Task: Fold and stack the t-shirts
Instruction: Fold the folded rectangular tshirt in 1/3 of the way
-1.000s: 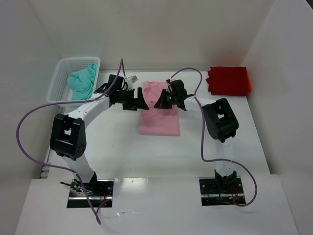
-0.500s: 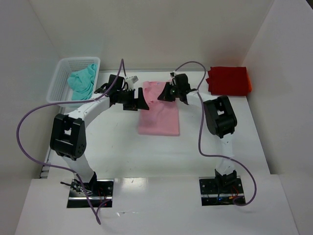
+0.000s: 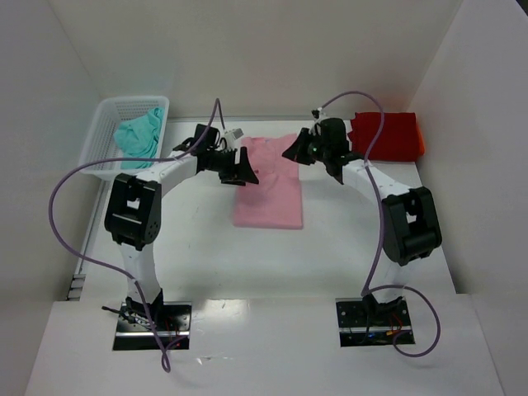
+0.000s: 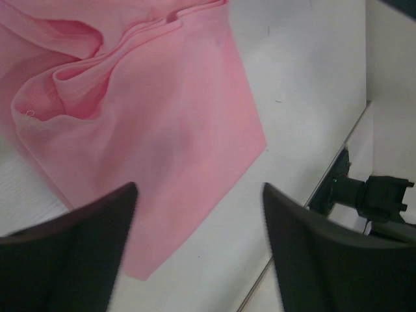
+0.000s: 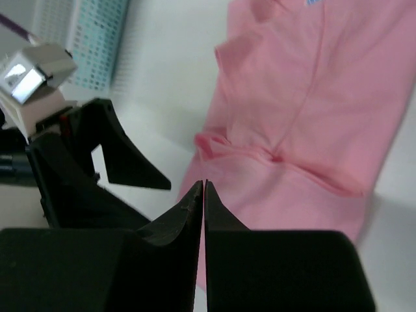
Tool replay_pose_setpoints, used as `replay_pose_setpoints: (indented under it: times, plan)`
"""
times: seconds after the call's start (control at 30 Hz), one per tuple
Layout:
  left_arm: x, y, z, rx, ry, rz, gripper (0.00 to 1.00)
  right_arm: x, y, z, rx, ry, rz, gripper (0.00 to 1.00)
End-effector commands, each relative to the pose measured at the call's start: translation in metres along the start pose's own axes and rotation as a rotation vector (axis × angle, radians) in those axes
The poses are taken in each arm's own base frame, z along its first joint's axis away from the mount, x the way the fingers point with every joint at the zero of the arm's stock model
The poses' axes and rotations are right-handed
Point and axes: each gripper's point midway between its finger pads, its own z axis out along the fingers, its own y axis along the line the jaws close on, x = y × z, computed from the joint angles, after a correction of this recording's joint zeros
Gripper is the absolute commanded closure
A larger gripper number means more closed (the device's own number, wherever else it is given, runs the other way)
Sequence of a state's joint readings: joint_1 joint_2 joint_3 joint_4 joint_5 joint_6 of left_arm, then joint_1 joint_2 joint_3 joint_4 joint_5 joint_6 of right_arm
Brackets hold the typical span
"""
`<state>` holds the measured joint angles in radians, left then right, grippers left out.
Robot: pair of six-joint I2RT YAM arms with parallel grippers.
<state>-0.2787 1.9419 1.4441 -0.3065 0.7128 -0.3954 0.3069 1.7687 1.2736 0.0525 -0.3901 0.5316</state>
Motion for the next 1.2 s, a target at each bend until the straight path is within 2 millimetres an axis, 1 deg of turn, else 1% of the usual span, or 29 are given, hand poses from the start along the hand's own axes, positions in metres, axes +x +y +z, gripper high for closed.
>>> replay_pose_setpoints:
  times: [0.0,0.03,0.07,0.1,0.13,0.2,0.23,0.27,0.3,0.33,0.37,0.43,0.47,0.53,0.57,0.6,0.63,0.67,0.7,0.8,0.83,0.93,0.97,1.0,1.03,1.07,1.13,1.17]
  plan:
    - [-0.006,0.004,0.016,0.043,0.004,0.029,0.26,0.046,-0.034,-0.005,0.103,0.076,0.056,0.95]
    - [-0.004,0.003,0.022,0.048,0.010,0.037,0.33,0.054,-0.039,-0.006,0.115,0.095,0.065,0.98]
    - [-0.002,0.008,0.025,0.036,0.014,0.030,0.38,0.062,-0.045,-0.007,0.134,0.105,0.085,1.00]
    - [-0.003,0.010,0.028,0.037,0.010,0.025,0.43,0.070,-0.050,-0.006,0.146,0.123,0.093,1.00]
    - [-0.003,0.018,0.033,0.017,-0.004,0.013,0.51,0.073,-0.049,-0.006,0.133,0.131,0.094,1.00]
    - [-0.003,0.023,0.037,0.007,-0.012,-0.003,0.55,0.085,-0.057,-0.003,0.142,0.162,0.107,1.00]
    - [-0.005,0.027,0.039,-0.007,-0.030,-0.015,0.57,0.085,-0.057,-0.003,0.142,0.163,0.107,1.00]
    - [-0.003,0.030,0.043,-0.007,-0.030,-0.029,0.60,0.090,-0.061,-0.001,0.150,0.174,0.113,1.00]
    - [-0.005,0.034,0.046,-0.016,-0.040,-0.034,0.62,0.095,-0.065,0.001,0.157,0.185,0.118,1.00]
    - [-0.006,0.035,0.047,-0.012,-0.052,-0.024,0.62,0.095,-0.065,0.001,0.157,0.185,0.118,1.00]
    - [-0.003,0.041,0.051,-0.024,-0.044,-0.051,0.64,0.096,-0.067,0.003,0.162,0.194,0.113,1.00]
    - [-0.004,0.049,0.059,-0.032,-0.050,-0.062,0.65,0.099,-0.069,0.004,0.166,0.202,0.116,1.00]
    - [-0.010,0.048,0.058,-0.037,-0.063,-0.069,0.67,0.099,-0.069,0.004,0.166,0.202,0.116,1.00]
    - [-0.006,0.057,0.065,-0.052,-0.057,-0.090,0.67,0.106,-0.076,0.007,0.178,0.219,0.124,1.00]
    - [-0.011,0.057,0.065,-0.060,-0.071,-0.083,0.67,0.106,-0.076,0.007,0.178,0.220,0.124,1.00]
    - [-0.009,0.064,0.068,-0.078,-0.068,-0.091,0.68,0.106,-0.076,0.007,0.178,0.220,0.124,1.00]
    - [-0.015,0.065,0.067,-0.091,-0.084,-0.083,0.68,0.106,-0.077,0.010,0.179,0.221,0.125,1.00]
    - [-0.014,0.068,0.067,-0.113,-0.085,-0.090,0.68,0.106,-0.077,0.010,0.178,0.222,0.116,1.00]
    - [-0.015,0.077,0.066,-0.160,-0.097,-0.096,0.69,0.109,-0.079,0.011,0.182,0.229,0.119,1.00]
    - [-0.020,0.087,0.060,-0.242,-0.119,-0.106,0.69,0.109,-0.081,0.011,0.189,0.225,0.109,1.00]
    - [-0.024,0.094,0.058,-0.287,-0.138,-0.106,0.69,0.114,-0.085,0.011,0.199,0.241,0.116,1.00]
    - [-0.024,0.104,0.055,-0.344,-0.149,-0.113,0.69,0.113,-0.087,0.011,0.206,0.237,0.105,1.00]
    - [-0.028,0.102,0.055,-0.341,-0.156,-0.109,0.67,0.117,-0.090,0.013,0.212,0.246,0.109,1.00]
    - [-0.034,0.104,0.051,-0.342,-0.169,-0.110,0.67,0.116,-0.091,0.013,0.220,0.242,0.108,1.00]
    - [-0.031,0.102,0.052,-0.334,-0.158,-0.114,0.66,0.119,-0.094,0.014,0.223,0.250,0.102,1.00]
    - [-0.035,0.101,0.051,-0.332,-0.163,-0.101,0.65,0.119,-0.094,0.014,0.223,0.250,0.102,1.00]
    - [-0.034,0.099,0.051,-0.323,-0.160,-0.100,0.62,0.131,-0.102,0.015,0.240,0.280,0.106,1.00]
    - [-0.034,0.098,0.052,-0.315,-0.156,-0.100,0.62,0.131,-0.104,0.017,0.242,0.287,0.099,1.00]
